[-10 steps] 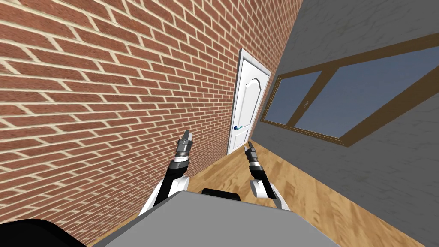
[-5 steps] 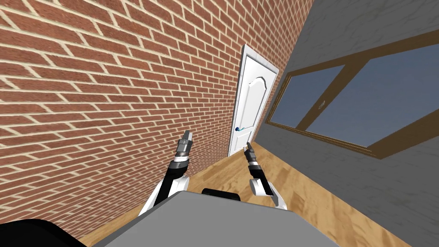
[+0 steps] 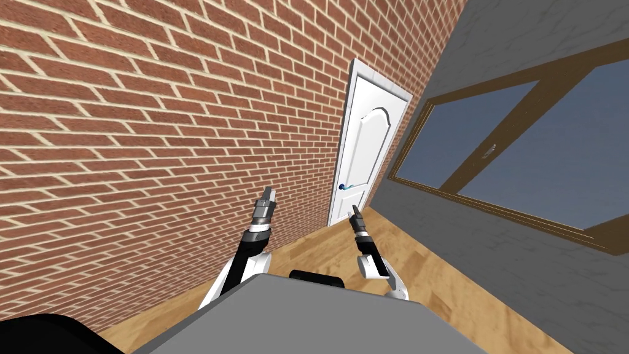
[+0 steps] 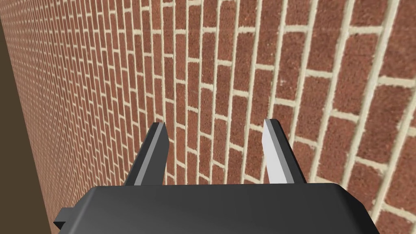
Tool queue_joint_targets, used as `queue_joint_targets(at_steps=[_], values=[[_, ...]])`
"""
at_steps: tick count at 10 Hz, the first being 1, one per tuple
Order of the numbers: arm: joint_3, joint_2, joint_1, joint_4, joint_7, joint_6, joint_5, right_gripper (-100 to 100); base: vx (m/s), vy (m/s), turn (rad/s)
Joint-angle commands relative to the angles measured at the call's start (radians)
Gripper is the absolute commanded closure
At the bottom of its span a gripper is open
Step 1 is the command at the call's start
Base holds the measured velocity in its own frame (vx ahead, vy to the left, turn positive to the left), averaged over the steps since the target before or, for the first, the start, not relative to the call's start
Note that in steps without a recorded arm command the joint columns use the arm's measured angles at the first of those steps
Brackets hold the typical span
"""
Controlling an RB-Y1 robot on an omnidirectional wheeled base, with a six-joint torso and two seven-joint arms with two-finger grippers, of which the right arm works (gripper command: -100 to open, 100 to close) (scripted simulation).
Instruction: Pull the door open
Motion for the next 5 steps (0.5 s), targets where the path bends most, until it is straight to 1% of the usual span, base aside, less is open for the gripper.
queue_joint_targets(at_steps=[1,5], values=[[0.003,-0.005,-0.020,0.042,-0.001,-0.011,-0.008,-100,0.042,-0.116,0.144],[0.011,-0.022,-0.065,0.135,-0.003,-0.029,-0.029,-100,0.048,-0.109,0.143]])
